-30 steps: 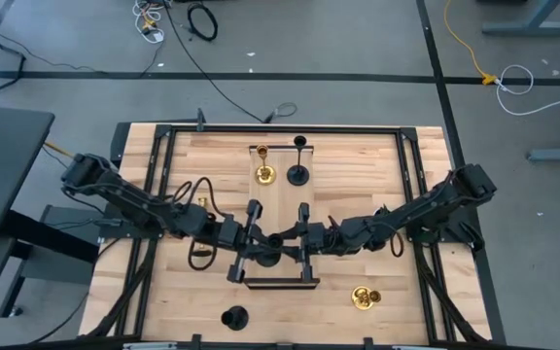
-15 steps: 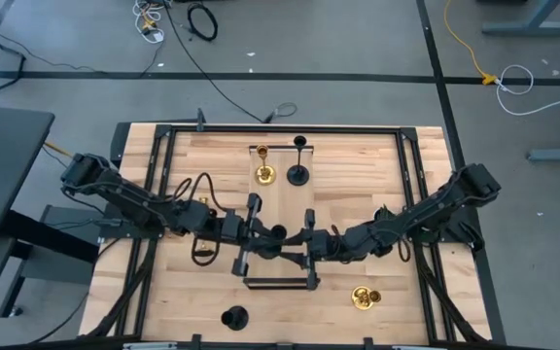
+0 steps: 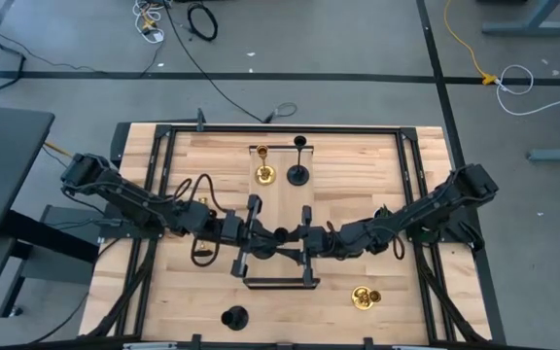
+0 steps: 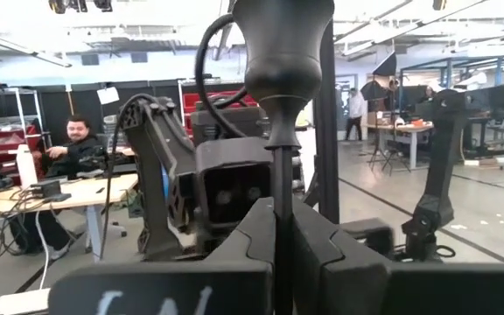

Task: Pick & Place candle stick holders
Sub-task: Put the top black candle holder on the shelf

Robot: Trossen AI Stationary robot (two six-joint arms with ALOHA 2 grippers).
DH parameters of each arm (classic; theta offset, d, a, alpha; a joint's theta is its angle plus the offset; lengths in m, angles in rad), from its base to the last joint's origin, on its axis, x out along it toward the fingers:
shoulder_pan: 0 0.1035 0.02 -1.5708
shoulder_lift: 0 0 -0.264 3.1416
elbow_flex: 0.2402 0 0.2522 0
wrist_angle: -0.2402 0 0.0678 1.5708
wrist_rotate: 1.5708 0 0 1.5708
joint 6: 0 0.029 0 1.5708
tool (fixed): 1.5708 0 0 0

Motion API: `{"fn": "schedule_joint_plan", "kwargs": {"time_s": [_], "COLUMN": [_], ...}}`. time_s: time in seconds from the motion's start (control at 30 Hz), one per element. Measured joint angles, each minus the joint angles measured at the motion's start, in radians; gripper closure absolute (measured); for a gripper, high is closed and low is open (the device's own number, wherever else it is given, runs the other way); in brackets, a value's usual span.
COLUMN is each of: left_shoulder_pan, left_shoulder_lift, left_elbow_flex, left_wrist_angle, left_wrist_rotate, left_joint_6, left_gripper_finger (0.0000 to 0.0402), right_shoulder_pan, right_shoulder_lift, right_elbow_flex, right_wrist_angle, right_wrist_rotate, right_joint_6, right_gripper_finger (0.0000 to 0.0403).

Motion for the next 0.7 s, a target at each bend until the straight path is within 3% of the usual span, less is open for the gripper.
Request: {"fn": "schedule_joint_plan", "kwargs": {"time_s": [0.17,0.4,0.7], "left_shoulder_pan": [0.0,0.0,0.0], "left_shoulder_lift": [0.0,0.0,0.0], "left_elbow_flex": [0.0,0.0,0.0], "left_wrist_angle": [0.0,0.0,0.001], "left_wrist_rotate": [0.011,0.01,0.009], "left_joint_6": [-0.003,0.0,0.001], "left_gripper_finger": [0.0392,0.0392,0.0392], "right_shoulder_pan": [-0.001,0.0,-0.012], "right_shoulder_lift": [-0.01,-0.015,-0.015], "right_elbow_flex": [0.0,-0.001,-0.001], "right_wrist_angle": [0.005,0.023,0.055], "right_wrist_rotate": [0.036,-0.029,-0.023], "right_joint_6": [-0.018,0.009,0.009], "right_gripper_finger": [0.0307,0.0307,0.0307]}}
